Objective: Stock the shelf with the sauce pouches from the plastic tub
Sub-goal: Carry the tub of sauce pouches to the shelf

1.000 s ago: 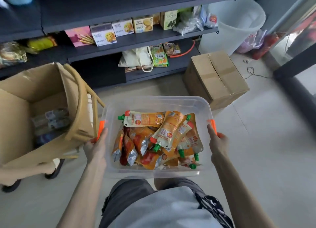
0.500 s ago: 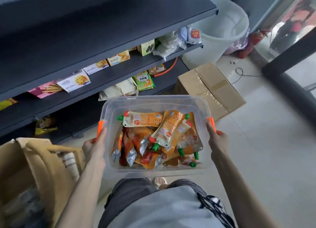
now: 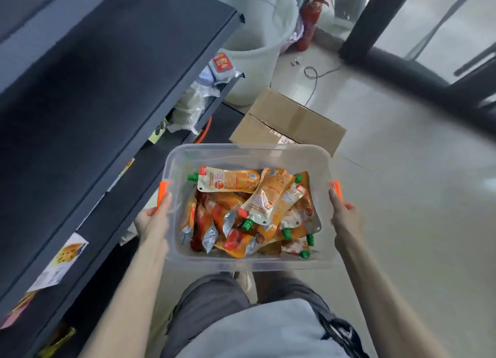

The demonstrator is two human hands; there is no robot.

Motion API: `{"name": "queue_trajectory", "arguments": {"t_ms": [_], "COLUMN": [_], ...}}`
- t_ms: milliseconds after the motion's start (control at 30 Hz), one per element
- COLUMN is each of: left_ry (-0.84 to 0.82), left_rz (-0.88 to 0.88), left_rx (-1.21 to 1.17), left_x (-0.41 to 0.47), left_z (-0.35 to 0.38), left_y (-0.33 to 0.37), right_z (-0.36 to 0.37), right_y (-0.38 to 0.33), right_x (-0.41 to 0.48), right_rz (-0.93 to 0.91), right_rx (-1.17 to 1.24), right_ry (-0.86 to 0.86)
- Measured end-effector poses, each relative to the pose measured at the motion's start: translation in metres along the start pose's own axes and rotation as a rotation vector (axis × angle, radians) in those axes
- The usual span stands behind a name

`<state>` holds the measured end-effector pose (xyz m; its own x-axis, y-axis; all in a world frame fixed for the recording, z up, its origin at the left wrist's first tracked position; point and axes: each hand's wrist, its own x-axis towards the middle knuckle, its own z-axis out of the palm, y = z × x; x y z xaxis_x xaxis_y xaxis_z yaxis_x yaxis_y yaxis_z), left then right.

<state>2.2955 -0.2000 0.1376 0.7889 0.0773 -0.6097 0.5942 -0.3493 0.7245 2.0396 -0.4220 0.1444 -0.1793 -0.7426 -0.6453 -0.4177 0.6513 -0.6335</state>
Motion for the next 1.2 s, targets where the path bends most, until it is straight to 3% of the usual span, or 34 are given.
{"name": "queue_trajectory", "arguments": {"t_ms": [633, 1033, 1200], "left_ry": [-0.256, -0.349, -0.360], "left_rz": [0.043, 0.140, 0.197], "left_rx": [0.372, 0.541, 0.566], "left_x": [0.118, 0.240, 0.265], "left_z": [0.301, 0.478, 0.504], "left_y": [0.133, 0.114, 0.093], "right_z": [0.048, 0.133, 0.153], "right_y": [-0.108, -0.101, -0.077], "right_x": [0.202, 0.354, 0.388], "right_rz": [0.180, 0.261, 0.241], "right_rx": [0.195, 0.273, 0.251], "right_ry": [0.259, 0.360, 0.385]}}
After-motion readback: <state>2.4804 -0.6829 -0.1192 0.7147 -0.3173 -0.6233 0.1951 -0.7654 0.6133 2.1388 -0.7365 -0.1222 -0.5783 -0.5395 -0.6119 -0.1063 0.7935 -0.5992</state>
